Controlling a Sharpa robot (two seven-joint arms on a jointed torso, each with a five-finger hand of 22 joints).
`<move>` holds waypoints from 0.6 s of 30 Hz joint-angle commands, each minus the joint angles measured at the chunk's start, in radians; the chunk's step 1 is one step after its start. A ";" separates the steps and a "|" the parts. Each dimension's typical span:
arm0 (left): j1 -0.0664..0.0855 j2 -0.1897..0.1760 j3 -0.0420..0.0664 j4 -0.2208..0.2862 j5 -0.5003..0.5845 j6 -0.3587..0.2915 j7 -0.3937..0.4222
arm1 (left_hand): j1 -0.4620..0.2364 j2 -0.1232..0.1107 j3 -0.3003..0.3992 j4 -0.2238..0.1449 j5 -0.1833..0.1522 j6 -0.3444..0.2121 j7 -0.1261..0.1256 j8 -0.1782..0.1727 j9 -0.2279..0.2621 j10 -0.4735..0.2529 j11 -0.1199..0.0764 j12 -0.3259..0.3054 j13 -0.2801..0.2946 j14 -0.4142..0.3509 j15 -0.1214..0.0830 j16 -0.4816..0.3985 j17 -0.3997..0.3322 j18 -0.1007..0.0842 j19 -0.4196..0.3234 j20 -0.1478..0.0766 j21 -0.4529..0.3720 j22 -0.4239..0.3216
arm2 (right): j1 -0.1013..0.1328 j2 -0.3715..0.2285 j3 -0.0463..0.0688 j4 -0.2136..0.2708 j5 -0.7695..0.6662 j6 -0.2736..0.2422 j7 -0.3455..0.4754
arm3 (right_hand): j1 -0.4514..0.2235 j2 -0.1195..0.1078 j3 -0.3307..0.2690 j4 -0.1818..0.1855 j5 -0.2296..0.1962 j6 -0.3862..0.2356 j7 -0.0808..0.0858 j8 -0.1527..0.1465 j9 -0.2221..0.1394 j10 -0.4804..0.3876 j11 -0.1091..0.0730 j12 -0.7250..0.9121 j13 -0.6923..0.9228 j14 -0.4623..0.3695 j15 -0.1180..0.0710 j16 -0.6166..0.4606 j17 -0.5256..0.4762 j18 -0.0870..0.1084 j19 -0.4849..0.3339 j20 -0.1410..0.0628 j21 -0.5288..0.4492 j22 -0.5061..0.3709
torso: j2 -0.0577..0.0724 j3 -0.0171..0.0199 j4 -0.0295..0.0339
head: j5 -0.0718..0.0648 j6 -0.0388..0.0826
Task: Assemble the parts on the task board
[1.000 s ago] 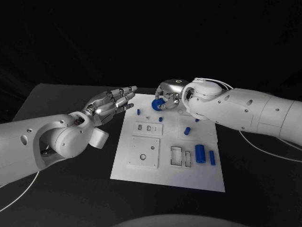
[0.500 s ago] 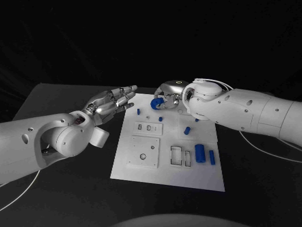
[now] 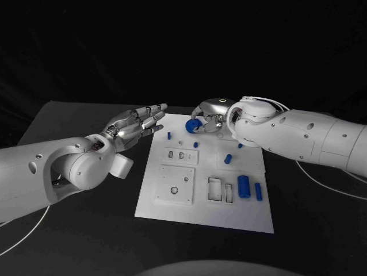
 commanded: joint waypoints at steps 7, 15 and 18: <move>-0.002 0.003 0.000 -0.002 -0.004 0.013 0.011 | 0.009 0.000 0.003 -0.002 0.006 0.007 0.003 0.006 0.002 -0.003 0.008 0.005 0.001 0.002 0.005 0.005 0.002 0.006 0.007 0.003 0.006 -0.009 | -0.012 -0.015 -0.004 0.019 0.000 0.002 0.016 | 0.004 0.004 -0.009 -0.002 0.006 0.015 -0.017 0.002 -0.004 0.106 -0.010 0.004 0.263 0.104 -0.002 0.003 0.263 -0.005 0.098 0.002 -0.001 0.260 | 0.001 -0.0006 0.0010 | -0.001 0.001; -0.003 0.004 0.000 -0.005 -0.004 0.013 0.011 | 0.009 0.001 0.004 -0.003 0.007 0.007 0.004 0.006 0.002 -0.003 0.009 0.006 0.002 0.002 0.005 0.006 0.002 0.006 0.007 0.003 0.006 -0.009 | -0.018 -0.023 -0.004 0.028 0.011 0.001 0.021 | 0.005 0.006 -0.011 -0.002 0.001 0.015 -0.023 0.000 -0.007 0.106 -0.015 0.004 0.263 0.104 -0.006 0.003 0.263 -0.003 0.094 -0.001 -0.005 0.259 | 0.001 -0.0007 0.0012 | -0.003 -0.001; -0.003 0.004 0.000 -0.006 -0.004 0.013 0.010 | 0.009 0.001 0.004 -0.003 0.007 0.007 0.004 0.006 0.002 -0.003 0.009 0.006 0.002 0.002 0.005 0.006 0.002 0.006 0.007 0.003 0.006 -0.009 | -0.019 -0.025 -0.004 0.029 0.014 0.000 0.022 | 0.005 0.006 -0.013 -0.003 -0.003 0.010 -0.027 -0.003 -0.011 0.106 -0.019 0.004 0.263 0.104 -0.009 0.003 0.263 -0.003 0.092 -0.004 -0.006 0.258 | 0.001 -0.0007 0.0012 | -0.003 -0.001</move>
